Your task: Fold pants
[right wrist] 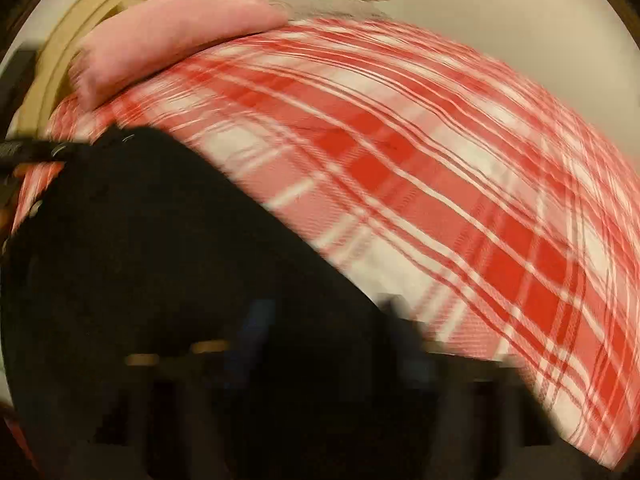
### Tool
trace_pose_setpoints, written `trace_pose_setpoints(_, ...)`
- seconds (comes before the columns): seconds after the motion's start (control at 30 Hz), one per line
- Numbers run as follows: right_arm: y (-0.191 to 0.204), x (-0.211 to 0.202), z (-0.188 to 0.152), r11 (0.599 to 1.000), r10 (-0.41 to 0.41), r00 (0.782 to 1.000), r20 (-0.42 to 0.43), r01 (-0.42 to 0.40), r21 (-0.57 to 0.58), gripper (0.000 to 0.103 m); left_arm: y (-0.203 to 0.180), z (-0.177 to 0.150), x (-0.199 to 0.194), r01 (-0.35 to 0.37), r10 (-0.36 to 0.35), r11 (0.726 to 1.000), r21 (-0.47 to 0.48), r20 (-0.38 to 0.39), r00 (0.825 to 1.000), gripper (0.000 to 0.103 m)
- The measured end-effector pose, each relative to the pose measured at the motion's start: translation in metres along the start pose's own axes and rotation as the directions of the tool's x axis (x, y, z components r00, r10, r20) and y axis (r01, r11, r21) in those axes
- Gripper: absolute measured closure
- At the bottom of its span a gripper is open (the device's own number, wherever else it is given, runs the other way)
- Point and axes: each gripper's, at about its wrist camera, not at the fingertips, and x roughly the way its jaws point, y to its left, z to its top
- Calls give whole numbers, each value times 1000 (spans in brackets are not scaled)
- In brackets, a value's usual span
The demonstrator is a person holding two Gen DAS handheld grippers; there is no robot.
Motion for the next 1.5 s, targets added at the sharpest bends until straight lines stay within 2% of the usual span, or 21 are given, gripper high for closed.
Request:
trace_pose_setpoints(0.03, 9, -5, -1, 999, -40, 999, -7, 40, -29, 98, 0, -2, 0, 1, -1, 1000, 0, -2, 1000, 0)
trace_pose_setpoints(0.1, 26, -17, -5, 988, -116, 993, 8, 116, -98, 100, 0, -3, 0, 13, -13, 1000, -3, -7, 1000, 0)
trace_pose_setpoints(0.13, 38, -31, -11, 981, -141, 989, 46, 146, -128, 101, 0, -4, -1, 26, -26, 1000, -11, -12, 1000, 0)
trace_pose_setpoints(0.27, 64, -85, -36, 981, -140, 975, 170, 161, -112, 101, -3, -4, -11, 96, -96, 995, -27, -11, 995, 0)
trace_pose_setpoints(0.33, 86, -104, -60, 970, -158, 966, 205, 190, -148, 101, -4, -3, -17, 127, -128, 991, -48, -16, 992, 0)
trace_pose_setpoints(0.43, 111, -115, -91, 973, -130, 970, 206, 164, -160, 101, -6, -1, -20, 171, -174, 982, -81, -33, 984, 0)
trace_pose_setpoints(0.53, 137, -106, -116, 956, -178, 962, 210, 219, -194, 101, -13, -5, -12, 152, -158, 985, -84, -74, 985, 0)
trace_pose_setpoints(0.67, 136, -94, -130, 970, -176, 965, 195, 204, -134, 101, -14, -16, 3, 105, -115, 990, -95, -104, 988, 2)
trace_pose_setpoints(0.73, 133, -98, -129, 969, -189, 957, 220, 218, -115, 101, -11, -21, 7, 87, -97, 990, -110, -96, 991, 10)
trace_pose_setpoints(0.83, 129, -108, -129, 974, -197, 947, 255, 218, -58, 100, -11, -25, 3, 70, -73, 992, -104, -24, 997, 30)
trace_pose_setpoints(0.9, 117, -124, -131, 983, -182, 939, 290, 179, 39, 100, -7, -28, -2, 49, -48, 993, -109, 8, 999, 56)
trace_pose_setpoints(0.97, 91, -152, -141, 973, -153, 927, 342, 82, 215, 99, 2, -32, -12, 95, -87, 986, -135, 58, 994, 69)
trace_pose_setpoints(1.0, 73, -166, -151, 947, -144, 919, 368, 20, 321, 90, 7, -32, -16, 119, -110, 982, -149, 67, 992, 73)
trace_pose_setpoints(1.03, 57, -177, -164, 909, -135, 912, 388, -41, 414, 64, 12, -35, -22, 152, -140, 974, -168, 83, 987, 74)
trace_pose_setpoints(1.07, 39, -187, -180, 853, -125, 904, 408, -112, 509, 44, 18, -38, -32, 197, -178, 962, -190, 110, 978, 76)
trace_pose_setpoints(1.1, 28, -194, -192, 810, -127, 899, 419, -150, 567, 16, 20, -40, -38, 217, -195, 956, -199, 127, 973, 77)
trace_pose_setpoints(1.17, 1, -208, -224, 697, -137, 878, 458, -244, 675, 14, 22, -46, -58, 237, -204, 951, -196, 174, 963, 78)
trace_pose_setpoints(1.2, -7, -211, -230, 666, -119, 876, 468, -279, 691, 14, 22, -50, -69, 243, -205, 952, -188, 202, 958, 79)
trace_pose_setpoints(1.23, -18, -213, -240, 616, -91, 871, 484, -333, 714, 14, 23, -55, -80, 256, -213, 949, -184, 225, 951, 79)
trace_pose_setpoints(1.33, -37, -208, -254, 511, -60, 862, 503, -406, 758, 14, 29, -68, -108, 321, -260, 924, -207, 275, 926, 79)
trace_pose_setpoints(1.5, -49, -175, -246, 437, 35, 872, 488, -453, 777, 14, 33, -80, -147, 375, -290, 906, -197, 358, 888, 84)
